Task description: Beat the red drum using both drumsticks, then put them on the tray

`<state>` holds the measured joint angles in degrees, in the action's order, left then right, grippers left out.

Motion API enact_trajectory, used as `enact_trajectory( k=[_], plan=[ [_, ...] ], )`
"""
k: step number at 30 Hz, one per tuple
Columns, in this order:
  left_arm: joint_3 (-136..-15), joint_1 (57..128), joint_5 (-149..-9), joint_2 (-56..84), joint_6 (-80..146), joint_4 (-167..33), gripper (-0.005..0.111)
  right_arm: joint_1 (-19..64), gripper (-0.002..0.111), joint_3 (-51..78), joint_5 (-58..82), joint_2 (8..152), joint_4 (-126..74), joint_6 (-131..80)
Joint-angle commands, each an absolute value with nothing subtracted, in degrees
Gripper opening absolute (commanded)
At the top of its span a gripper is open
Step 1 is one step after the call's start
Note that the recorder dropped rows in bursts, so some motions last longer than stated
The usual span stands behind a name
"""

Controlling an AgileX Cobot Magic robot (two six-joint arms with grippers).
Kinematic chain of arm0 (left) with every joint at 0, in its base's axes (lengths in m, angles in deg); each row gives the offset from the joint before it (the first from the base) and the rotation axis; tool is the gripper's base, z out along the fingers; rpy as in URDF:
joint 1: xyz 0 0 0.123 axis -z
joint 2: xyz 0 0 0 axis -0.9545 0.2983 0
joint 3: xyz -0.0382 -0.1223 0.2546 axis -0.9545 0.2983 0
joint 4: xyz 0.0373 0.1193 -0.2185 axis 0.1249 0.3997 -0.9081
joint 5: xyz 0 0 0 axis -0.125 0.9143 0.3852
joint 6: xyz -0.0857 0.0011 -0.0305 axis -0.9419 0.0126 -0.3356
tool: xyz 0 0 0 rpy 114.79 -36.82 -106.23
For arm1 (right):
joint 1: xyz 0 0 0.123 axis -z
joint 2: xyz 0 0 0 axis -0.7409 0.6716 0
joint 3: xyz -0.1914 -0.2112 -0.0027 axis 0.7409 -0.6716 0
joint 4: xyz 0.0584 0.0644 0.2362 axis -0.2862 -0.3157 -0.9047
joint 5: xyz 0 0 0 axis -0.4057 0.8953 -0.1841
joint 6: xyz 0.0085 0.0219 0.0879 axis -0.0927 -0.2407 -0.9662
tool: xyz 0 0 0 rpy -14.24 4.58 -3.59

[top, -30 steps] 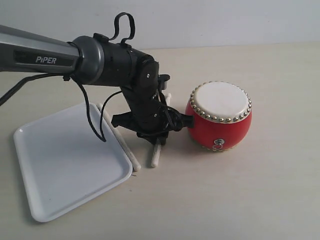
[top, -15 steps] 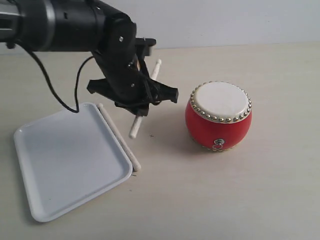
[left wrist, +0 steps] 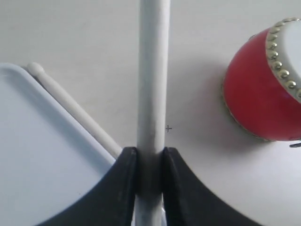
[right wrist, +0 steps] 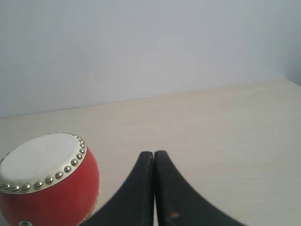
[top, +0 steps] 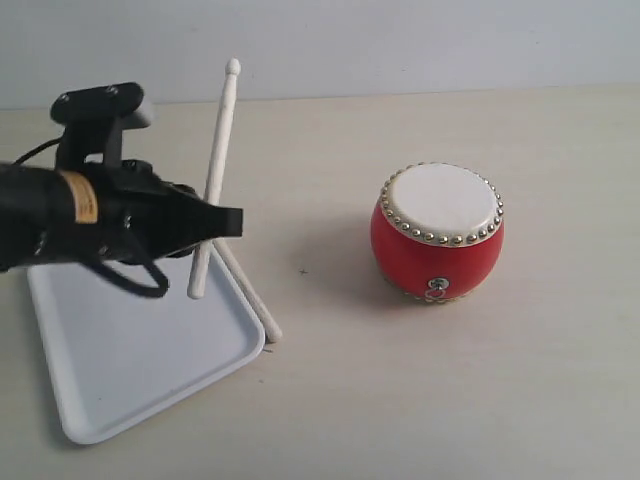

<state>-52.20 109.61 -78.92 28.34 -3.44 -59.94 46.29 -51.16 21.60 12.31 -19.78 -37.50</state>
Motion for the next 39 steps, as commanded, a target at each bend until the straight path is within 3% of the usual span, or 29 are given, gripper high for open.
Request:
enact_trajectory(
  k=[1,9,14,20,24,27,32,36,38,39],
  plan=[
    [-42.86,109.58,-94.82,25.53,-5.64,-60.07,0.000,46.51,0.000,-51.45,20.24,12.63,-19.43,-37.00],
    [-36.28,103.33,-109.11,25.39,-5.90,-62.18,0.000,46.51,0.000,-51.45,6.81,12.63,-46.64,-52.48],
    [-37.93,99.01,-110.00,25.39,-5.52,-61.13,0.000,46.51,0.000,-51.45,0.61,12.63,-46.23,-51.14],
    [-40.51,98.90,-111.71,25.39,-3.24,-60.28,0.000,46.51,0.000,-51.45,-4.80,12.63,-46.42,-52.64],
    [-43.64,98.90,-112.30,25.39,-3.46,-61.19,0.000,46.51,0.000,-51.45,-14.36,13.06,-43.63,-69.87],
    [-47.71,98.90,-106.67,25.39,-3.46,-61.17,0.000,46.51,0.000,-45.61,-17.06,16.70,-30.77,-73.42],
    [-57.74,98.33,-76.74,25.27,-2.92,-61.17,0.000,46.51,0.000,-27.87,-4.40,31.76,-11.87,-83.59],
    [-64.56,96.70,-57.74,25.27,-1.77,-61.17,0.000,46.51,0.000,-12.91,-5.31,49.71,37.30,-121.66],
    [-66.93,96.05,-51.25,25.27,-1.09,-61.37,0.000,46.51,0.000,-4.33,-12.49,58.81,63.00,-148.57],
    [-67.49,95.76,-49.47,25.27,-0.65,-61.82,0.000,46.39,0.000,0.09,-19.24,64.15,68.79,-148.21]
  ],
)
